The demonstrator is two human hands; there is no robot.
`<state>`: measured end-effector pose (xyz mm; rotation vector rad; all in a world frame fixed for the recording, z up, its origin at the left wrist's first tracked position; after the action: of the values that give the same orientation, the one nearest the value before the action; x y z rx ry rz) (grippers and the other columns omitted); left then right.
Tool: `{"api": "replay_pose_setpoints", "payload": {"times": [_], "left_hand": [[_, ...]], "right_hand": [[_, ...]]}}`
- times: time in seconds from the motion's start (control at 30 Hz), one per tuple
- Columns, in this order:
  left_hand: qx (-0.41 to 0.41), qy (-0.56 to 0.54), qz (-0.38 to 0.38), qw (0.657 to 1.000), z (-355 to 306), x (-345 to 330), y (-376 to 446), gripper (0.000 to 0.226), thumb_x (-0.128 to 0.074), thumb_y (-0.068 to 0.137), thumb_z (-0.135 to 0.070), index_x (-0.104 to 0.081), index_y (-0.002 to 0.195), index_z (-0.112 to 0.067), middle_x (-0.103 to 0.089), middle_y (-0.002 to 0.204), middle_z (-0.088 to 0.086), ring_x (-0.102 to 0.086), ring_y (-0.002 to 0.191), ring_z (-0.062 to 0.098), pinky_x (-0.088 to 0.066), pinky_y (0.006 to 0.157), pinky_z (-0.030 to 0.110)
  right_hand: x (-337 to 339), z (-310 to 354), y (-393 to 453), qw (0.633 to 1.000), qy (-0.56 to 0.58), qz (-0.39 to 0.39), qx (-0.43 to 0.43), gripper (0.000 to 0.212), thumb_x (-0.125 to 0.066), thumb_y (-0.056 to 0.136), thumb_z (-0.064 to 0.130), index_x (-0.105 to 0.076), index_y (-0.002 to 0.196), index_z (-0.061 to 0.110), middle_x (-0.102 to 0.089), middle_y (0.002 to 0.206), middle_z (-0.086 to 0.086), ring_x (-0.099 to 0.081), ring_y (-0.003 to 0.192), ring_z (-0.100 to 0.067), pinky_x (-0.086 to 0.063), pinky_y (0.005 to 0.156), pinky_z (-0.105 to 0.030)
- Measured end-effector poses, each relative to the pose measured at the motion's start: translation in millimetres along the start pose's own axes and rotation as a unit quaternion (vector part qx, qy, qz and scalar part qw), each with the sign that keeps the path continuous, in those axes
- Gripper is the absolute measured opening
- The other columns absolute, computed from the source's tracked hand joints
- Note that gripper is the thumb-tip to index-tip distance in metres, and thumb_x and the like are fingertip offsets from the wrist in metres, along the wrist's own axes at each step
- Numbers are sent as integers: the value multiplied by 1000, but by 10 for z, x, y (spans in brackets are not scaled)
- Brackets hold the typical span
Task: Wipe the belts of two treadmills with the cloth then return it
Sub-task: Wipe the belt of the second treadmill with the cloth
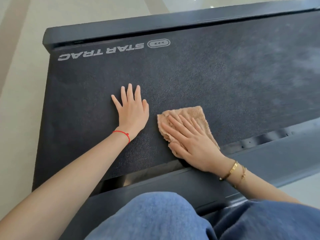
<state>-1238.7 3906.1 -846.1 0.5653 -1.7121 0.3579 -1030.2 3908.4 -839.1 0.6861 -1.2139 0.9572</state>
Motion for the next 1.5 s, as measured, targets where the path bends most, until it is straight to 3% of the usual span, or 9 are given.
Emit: {"api": "replay_pose_setpoints", "payload": {"times": [0.1, 0.2, 0.33, 0.67, 0.9, 1.07, 1.33, 1.4, 1.5], "left_hand": [[-17, -4, 5, 1000, -133, -18, 21, 56, -29, 103, -32, -19, 156, -15, -13, 164, 11, -4, 152, 31, -2, 117, 66], [-38, -8, 11, 999, -325, -47, 53, 56, -30, 103, -33, -19, 156, -16, -14, 164, 9, -4, 152, 30, -1, 117, 66], [-57, -13, 18, 998, -639, -106, 123, 56, -29, 103, -33, -18, 156, -16, -13, 164, 8, -5, 152, 29, -1, 117, 65], [-38, -16, 14, 999, -1090, -253, 438, 56, -30, 103, -33, -19, 155, -15, -14, 164, 10, -5, 151, 31, -1, 116, 67], [-13, 2, -10, 1000, -1061, -313, 478, 59, -26, 102, -38, -18, 156, -17, -14, 164, 9, -6, 152, 29, -2, 118, 64], [-4, 23, -12, 1000, -1071, -323, 493, 61, -20, 98, -40, -19, 156, -18, -16, 163, 8, -8, 152, 28, -7, 119, 63], [5, 31, -10, 999, -1068, -319, 489, 61, -23, 98, -39, -21, 155, -19, -17, 163, 5, -8, 152, 25, -8, 119, 60], [5, 31, -9, 999, -1078, -308, 487, 60, -23, 98, -39, -22, 155, -19, -18, 163, 5, -9, 152, 25, -8, 119, 60], [7, 38, -5, 999, -1088, -296, 486, 61, -20, 97, -40, -22, 155, -19, -17, 163, 5, -9, 152, 25, -9, 119, 60]], "right_hand": [[48, -286, -54, 999, 27, -10, -35, 58, -33, 102, 53, -11, 155, 44, 1, 164, 19, 10, 152, -8, 10, 123, -33], [187, -907, -36, 989, 24, -43, -138, 59, -37, 101, 51, -15, 156, 41, -1, 165, 14, 7, 153, -15, 2, 124, -43], [347, -1470, 119, 965, 34, -62, -254, 59, -31, 103, 51, -12, 157, 40, 4, 166, 12, 11, 152, -11, 10, 122, -38], [182, -976, -99, 1000, -2, 8, 18, 61, -22, 101, 59, -12, 157, 38, 0, 166, 15, 9, 152, -10, 5, 124, -39], [535, -2143, 593, 999, -1, -17, -46, 64, -25, 97, 63, -12, 156, 42, -4, 166, 11, 7, 152, -13, -1, 124, -45], [653, -2541, 1523, 994, -1, -21, -106, 55, -25, 105, 47, -13, 158, 36, 1, 167, 8, 7, 153, -17, 7, 124, -42], [422, -1768, 1530, 988, -20, 21, 150, 56, -20, 106, 46, -12, 158, 29, 0, 166, 6, 11, 152, -13, 10, 124, -38], [482, -1938, 1639, 987, -32, 22, 155, 57, -20, 105, 48, -15, 158, 28, -4, 166, 6, 4, 153, -16, 3, 125, -42], [653, -2365, 2074, 996, -34, -10, 79, 55, -21, 106, 43, -16, 158, 26, -6, 166, 2, 0, 154, -18, 1, 124, -42]]}}
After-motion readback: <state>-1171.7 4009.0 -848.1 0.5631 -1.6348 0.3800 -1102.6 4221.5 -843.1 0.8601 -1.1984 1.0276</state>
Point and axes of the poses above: each hand's wrist, its own y-axis towards the middle knuckle, its own x-axis out of the back of the hand, z = x × y, the point moved 7 cm from there along y, towards the middle knuckle
